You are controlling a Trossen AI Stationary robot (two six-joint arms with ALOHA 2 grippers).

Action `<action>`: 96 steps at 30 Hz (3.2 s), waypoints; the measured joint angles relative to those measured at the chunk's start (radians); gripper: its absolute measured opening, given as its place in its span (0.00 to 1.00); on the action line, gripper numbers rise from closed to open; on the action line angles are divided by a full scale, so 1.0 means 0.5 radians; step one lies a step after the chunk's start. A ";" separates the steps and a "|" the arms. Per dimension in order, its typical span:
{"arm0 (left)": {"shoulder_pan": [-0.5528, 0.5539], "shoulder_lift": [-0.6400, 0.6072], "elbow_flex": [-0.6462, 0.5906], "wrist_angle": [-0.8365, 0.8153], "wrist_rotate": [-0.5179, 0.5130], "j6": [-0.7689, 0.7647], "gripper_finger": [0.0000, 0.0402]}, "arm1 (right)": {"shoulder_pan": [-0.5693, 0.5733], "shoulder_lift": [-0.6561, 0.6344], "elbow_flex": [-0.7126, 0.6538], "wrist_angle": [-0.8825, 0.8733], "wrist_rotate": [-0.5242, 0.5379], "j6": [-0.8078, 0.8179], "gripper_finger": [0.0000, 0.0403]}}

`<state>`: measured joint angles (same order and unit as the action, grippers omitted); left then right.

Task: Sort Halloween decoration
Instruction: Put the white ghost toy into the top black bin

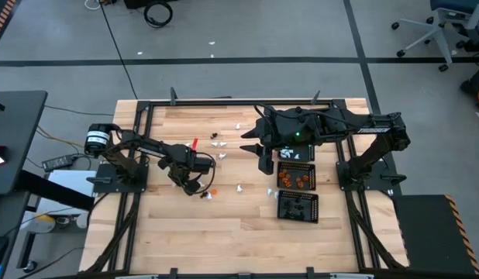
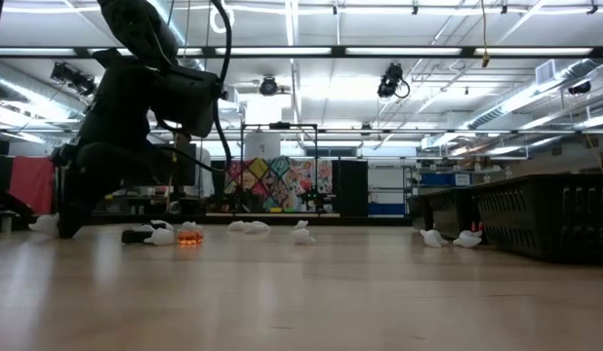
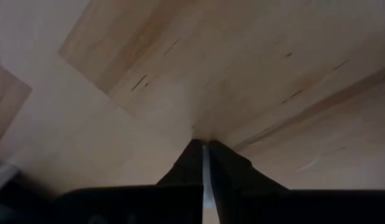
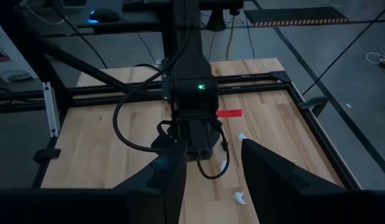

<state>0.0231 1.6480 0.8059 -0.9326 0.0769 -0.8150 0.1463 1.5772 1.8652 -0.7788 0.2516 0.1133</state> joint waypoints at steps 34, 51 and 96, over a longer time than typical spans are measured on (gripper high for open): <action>0.053 -0.059 0.277 0.247 0.027 0.265 0.03 | 0.000 0.011 -0.011 -0.709 0.121 0.263 0.39; 0.160 -0.122 0.317 0.669 0.079 0.426 0.03 | -0.009 0.018 -1.374 0.915 -0.251 0.591 0.39; -0.275 -1.304 -0.252 1.163 -0.503 0.328 0.00 | -0.315 1.199 -1.484 2.574 -0.111 -0.071 0.61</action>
<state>-0.1143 0.9959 0.6797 -0.3512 -0.1747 -0.6512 -0.0114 2.1769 1.1230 0.5081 0.1959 0.0780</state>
